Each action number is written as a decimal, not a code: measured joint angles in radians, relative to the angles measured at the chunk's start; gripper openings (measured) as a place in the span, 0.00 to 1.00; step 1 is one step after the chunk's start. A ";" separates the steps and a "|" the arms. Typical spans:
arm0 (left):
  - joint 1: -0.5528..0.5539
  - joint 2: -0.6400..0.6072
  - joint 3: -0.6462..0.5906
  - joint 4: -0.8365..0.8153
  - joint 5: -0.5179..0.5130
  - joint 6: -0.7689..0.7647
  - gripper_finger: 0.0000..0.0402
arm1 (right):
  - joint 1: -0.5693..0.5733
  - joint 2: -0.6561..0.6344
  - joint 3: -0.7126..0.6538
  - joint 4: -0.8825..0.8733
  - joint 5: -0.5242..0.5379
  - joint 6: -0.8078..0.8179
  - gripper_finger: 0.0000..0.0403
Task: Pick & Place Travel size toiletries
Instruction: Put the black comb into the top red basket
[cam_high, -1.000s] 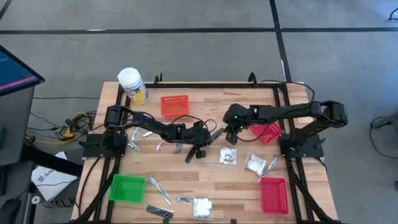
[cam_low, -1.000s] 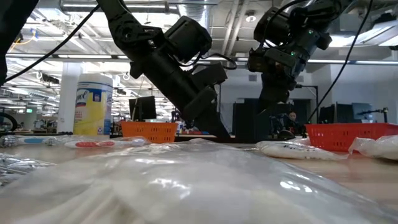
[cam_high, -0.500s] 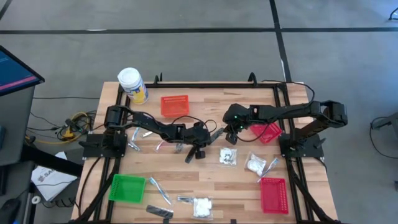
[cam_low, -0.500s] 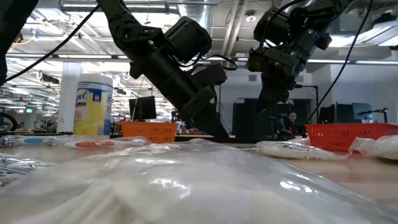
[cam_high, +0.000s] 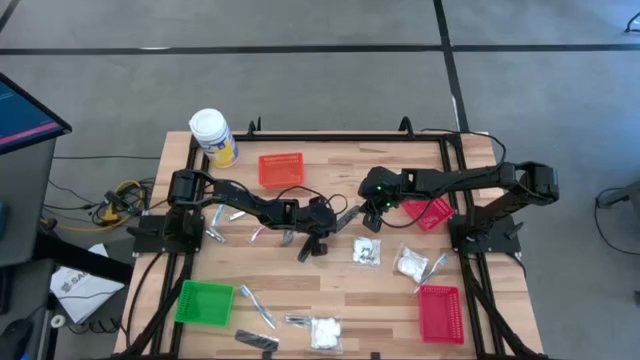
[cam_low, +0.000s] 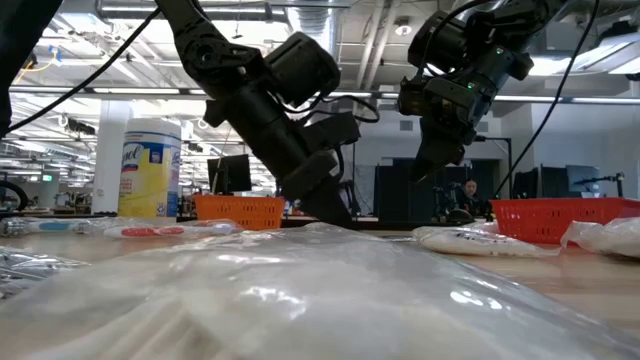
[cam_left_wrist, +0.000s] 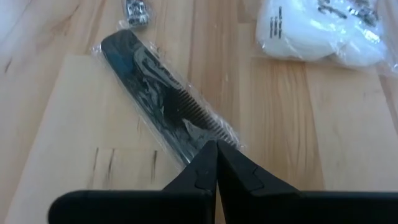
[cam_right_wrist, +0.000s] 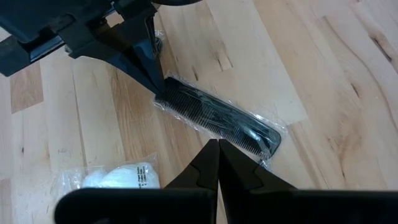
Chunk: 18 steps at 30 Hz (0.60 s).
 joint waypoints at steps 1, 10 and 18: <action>0.000 0.000 0.000 -0.005 0.001 0.001 0.01 | 0.000 0.000 0.000 0.000 0.000 -0.003 0.00; -0.001 -0.005 0.004 -0.071 0.081 0.045 0.01 | 0.000 0.000 0.000 0.000 0.000 -0.016 0.00; -0.003 -0.009 0.005 -0.176 0.180 0.092 0.01 | 0.000 0.000 0.000 -0.001 0.000 -0.023 0.00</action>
